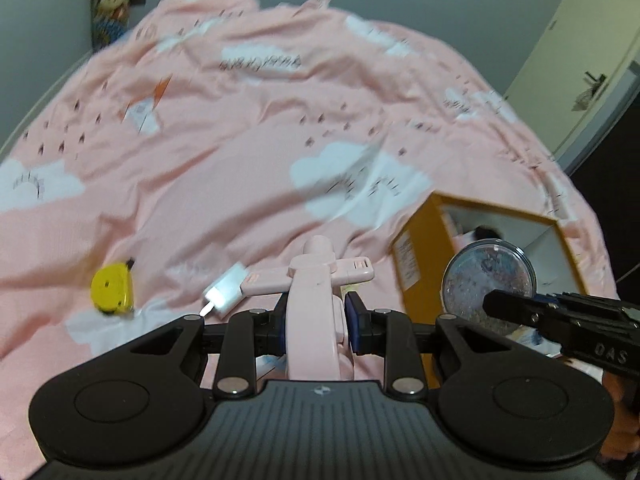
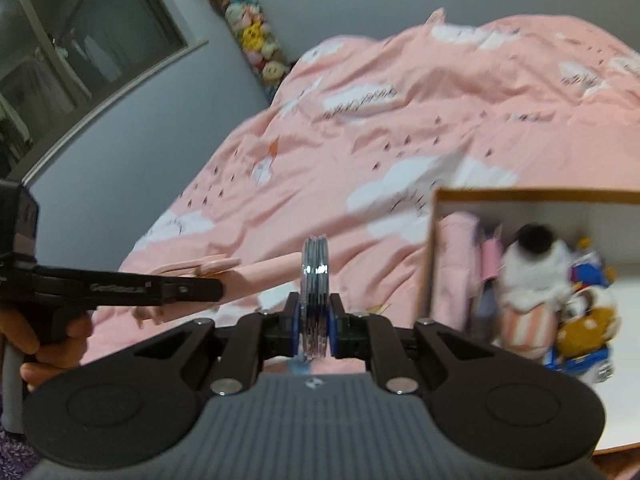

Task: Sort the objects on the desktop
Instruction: 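Lift the selfie stick and mirror with both tools and carry them over the box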

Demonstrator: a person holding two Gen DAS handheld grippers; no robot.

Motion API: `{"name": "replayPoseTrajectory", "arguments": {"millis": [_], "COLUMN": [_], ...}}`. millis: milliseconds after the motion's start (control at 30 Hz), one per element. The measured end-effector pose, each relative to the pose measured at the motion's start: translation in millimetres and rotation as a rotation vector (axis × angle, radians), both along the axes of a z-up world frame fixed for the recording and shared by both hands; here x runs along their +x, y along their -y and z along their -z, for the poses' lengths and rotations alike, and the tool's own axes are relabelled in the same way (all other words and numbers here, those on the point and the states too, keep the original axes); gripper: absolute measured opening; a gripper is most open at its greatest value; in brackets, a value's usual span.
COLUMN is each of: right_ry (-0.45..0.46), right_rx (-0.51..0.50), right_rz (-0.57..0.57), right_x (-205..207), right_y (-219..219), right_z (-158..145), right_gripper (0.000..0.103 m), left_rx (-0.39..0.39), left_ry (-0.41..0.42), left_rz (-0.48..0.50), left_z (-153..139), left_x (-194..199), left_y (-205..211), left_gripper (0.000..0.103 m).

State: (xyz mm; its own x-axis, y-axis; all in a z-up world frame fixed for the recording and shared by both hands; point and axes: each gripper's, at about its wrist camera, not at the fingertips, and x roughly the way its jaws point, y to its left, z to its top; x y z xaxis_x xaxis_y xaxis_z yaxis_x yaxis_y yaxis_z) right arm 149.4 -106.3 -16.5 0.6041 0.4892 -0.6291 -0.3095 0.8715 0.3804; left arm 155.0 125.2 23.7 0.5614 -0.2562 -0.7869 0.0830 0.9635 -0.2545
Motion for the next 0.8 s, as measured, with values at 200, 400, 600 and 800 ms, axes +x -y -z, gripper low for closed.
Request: {"name": "replayPoseTrajectory", "arguments": {"millis": [200, 400, 600, 800], "right_ry": [0.027, 0.048, 0.049, 0.035], "right_rx": [0.002, -0.072, -0.131, -0.153], "right_rz": [0.095, 0.194, 0.308, 0.393], "right_x": [-10.5, -22.0, -36.3, -44.8], "right_y": [61.4, 109.5, 169.1, 218.1], "right_z": [-25.5, -33.5, -36.8, -33.9], "right_gripper": [0.014, 0.014, 0.014, 0.014], "left_rx": [0.002, -0.035, -0.105, -0.107], "left_ry": [0.092, 0.148, 0.138, 0.080], "left_rz": [0.085, 0.204, 0.305, 0.341], "left_z": [-38.6, -58.5, -53.0, -24.3], "left_x": [-8.1, -5.4, 5.9, 21.9], "left_y": [47.3, 113.1, 189.1, 261.6], "left_gripper": [0.031, 0.031, 0.031, 0.031]}}
